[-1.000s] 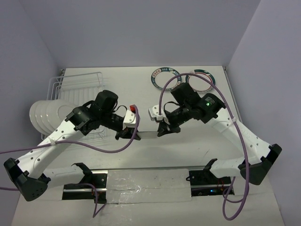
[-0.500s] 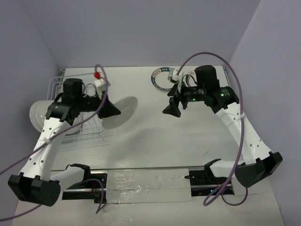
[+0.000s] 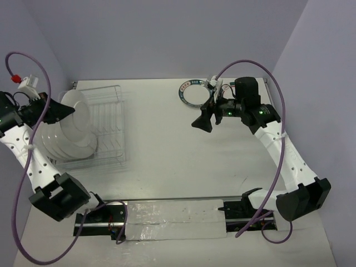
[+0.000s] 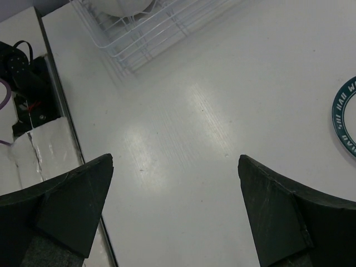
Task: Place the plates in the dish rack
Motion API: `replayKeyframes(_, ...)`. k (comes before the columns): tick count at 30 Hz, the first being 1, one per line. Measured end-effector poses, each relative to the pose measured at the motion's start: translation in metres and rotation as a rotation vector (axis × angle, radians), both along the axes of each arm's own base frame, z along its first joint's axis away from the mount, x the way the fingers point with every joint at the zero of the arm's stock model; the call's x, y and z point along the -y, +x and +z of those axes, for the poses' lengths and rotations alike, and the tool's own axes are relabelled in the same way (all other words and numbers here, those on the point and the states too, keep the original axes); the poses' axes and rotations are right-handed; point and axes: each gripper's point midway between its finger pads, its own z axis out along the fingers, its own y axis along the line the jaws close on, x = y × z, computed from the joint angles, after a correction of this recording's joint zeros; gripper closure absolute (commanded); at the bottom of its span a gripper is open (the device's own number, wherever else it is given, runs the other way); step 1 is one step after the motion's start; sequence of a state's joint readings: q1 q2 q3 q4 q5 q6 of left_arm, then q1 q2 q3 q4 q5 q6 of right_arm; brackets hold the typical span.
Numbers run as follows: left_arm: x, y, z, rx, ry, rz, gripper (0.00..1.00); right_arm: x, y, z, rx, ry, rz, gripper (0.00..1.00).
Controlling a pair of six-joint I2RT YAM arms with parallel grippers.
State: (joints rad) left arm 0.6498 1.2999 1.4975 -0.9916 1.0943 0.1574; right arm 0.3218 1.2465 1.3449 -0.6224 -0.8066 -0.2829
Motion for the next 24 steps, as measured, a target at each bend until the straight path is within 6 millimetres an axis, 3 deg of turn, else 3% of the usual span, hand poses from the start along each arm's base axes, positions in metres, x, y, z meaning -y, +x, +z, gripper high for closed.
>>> replayKeyframes(2,-0.019,0.0,-0.011,-0.034,-0.006,0.034,1.0,0.0,0.001,-0.006,-0.015,0.003,-0.005,0.0)
replayKeyframes(5,-0.028,-0.003,-0.027,-0.085,-0.022,0.054,1.0,0.0,0.001,-0.017,-0.045,0.0,-0.012,0.0)
replayKeyframes(15,-0.033,-0.01,-0.066,-0.178,-0.049,0.086,1.0,0.0,0.003,-0.023,-0.054,0.002,-0.02,0.0)
replayKeyframes(24,-0.042,-0.003,-0.084,-0.204,-0.068,0.136,0.99,0.001,0.003,-0.027,-0.059,0.001,-0.024,0.0)
